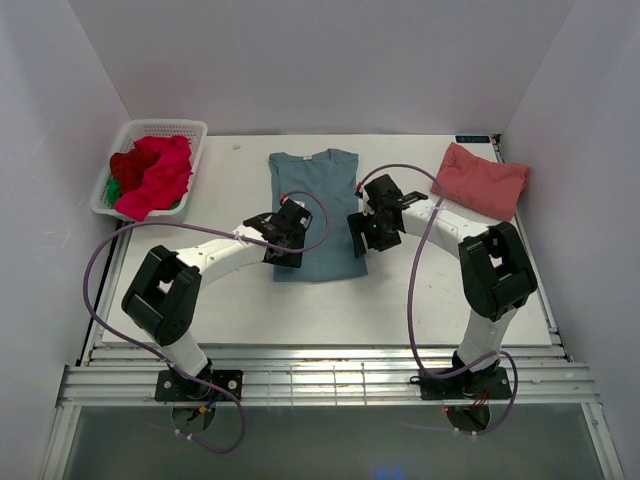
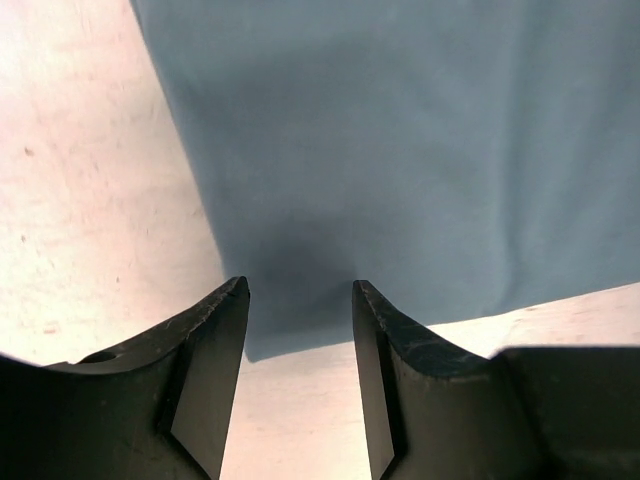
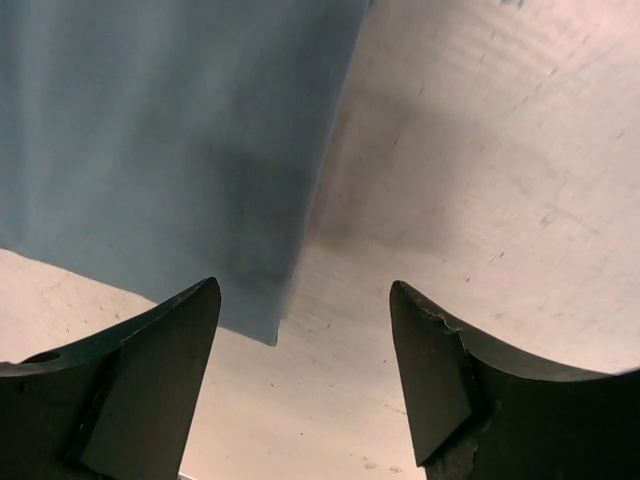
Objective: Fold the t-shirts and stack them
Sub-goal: Grab one side of the 2/3 rectangular tshirt with both arms
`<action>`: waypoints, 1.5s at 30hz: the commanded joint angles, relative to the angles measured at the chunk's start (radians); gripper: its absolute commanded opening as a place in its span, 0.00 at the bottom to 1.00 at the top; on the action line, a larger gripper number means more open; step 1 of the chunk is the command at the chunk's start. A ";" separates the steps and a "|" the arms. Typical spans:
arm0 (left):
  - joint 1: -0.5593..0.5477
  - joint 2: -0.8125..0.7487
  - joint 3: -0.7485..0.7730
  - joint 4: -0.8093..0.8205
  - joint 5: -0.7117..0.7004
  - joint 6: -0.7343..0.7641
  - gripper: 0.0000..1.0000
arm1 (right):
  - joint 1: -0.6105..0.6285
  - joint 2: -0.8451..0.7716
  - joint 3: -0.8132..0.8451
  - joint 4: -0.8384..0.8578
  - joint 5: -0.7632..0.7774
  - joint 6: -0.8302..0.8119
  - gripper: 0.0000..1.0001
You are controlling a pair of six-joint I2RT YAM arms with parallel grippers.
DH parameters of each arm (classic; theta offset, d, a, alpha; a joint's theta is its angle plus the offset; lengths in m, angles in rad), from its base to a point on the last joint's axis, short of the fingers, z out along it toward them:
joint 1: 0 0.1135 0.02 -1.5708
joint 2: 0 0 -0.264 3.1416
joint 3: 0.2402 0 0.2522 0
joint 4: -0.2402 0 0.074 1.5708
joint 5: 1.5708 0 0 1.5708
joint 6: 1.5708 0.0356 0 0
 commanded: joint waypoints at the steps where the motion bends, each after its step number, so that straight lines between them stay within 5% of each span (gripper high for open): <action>1: 0.005 -0.018 -0.029 -0.021 -0.022 -0.018 0.57 | 0.007 -0.071 -0.032 0.010 -0.067 0.027 0.75; 26: 0.083 0.031 -0.195 0.069 0.105 -0.040 0.56 | 0.024 0.020 -0.150 0.081 -0.198 0.075 0.71; 37: 0.083 0.051 -0.249 0.003 0.153 -0.104 0.43 | 0.036 0.043 -0.180 0.105 -0.216 0.090 0.65; 39: 0.083 0.050 -0.255 -0.016 0.145 -0.106 0.40 | 0.037 0.043 -0.179 0.105 -0.213 0.090 0.61; 42: 0.083 0.050 -0.279 -0.030 0.144 -0.104 0.23 | 0.039 0.043 -0.186 0.099 -0.206 0.087 0.35; 43: 0.083 0.050 -0.279 -0.033 0.144 -0.104 0.23 | 0.039 0.043 -0.186 0.098 -0.206 0.086 0.35; 45: 0.083 0.060 -0.296 -0.032 0.151 -0.107 0.02 | 0.042 0.040 -0.198 0.090 -0.201 0.083 0.15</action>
